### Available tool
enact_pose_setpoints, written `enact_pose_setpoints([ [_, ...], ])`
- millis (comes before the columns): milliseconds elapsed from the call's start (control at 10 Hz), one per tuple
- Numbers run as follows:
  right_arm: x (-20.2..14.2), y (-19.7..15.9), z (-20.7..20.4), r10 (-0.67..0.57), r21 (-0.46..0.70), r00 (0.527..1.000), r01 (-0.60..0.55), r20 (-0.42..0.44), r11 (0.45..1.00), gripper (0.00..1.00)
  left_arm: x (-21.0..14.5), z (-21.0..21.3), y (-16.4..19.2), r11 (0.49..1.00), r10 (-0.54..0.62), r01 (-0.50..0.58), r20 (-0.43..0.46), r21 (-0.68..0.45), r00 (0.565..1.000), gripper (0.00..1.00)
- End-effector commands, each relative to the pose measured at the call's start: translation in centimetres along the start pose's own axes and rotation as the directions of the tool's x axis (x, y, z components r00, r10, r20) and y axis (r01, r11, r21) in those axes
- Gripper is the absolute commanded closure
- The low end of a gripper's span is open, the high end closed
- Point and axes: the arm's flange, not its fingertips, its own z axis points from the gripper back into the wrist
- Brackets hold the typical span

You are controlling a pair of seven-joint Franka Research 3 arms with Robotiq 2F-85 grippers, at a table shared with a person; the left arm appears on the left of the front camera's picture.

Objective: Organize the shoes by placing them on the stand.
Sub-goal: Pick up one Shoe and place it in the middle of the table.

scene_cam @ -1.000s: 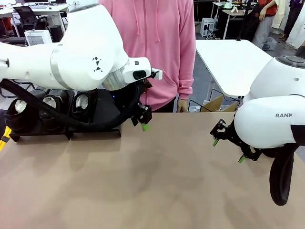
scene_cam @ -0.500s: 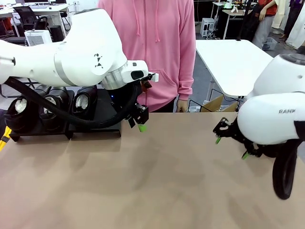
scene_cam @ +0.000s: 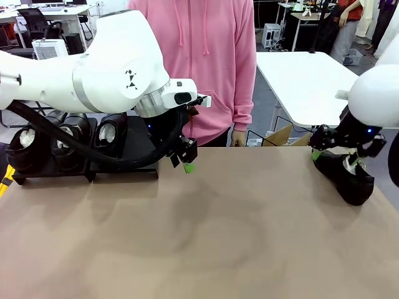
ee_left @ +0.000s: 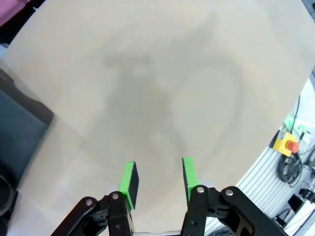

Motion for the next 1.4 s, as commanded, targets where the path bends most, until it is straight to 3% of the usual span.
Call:
enact_pose_setpoints([
  [0,3.5,-1.4,-2.1,0.264,-0.034,0.962,-0.262,0.074,0.964,0.0,-0.6,0.1,0.2,1.0,-0.008,0.008,0.002,0.001,1.0,0.5],
  [200,5.8,-2.6,-4.6,0.385,-0.103,0.921,-0.377,0.061,0.92,0.0,-0.6,0.1,0.2,1.0,-0.008,0.008,0.002,0.001,1.0,0.5],
  [700,6.9,-5.9,-8.2,0.341,-0.059,0.939,-0.343,-0.038,0.937,0.0,-0.6,0.1,0.2,1.0,-0.008,0.008,0.002,0.001,1.0,0.5],
  [1300,7.4,-6.7,-12.9,0.322,-0.032,0.934,-0.33,-0.156,0.943,0.0,-0.6,0.1,0.2,1.0,-0.008,0.008,0.002,0.001,1.0,0.5],
])
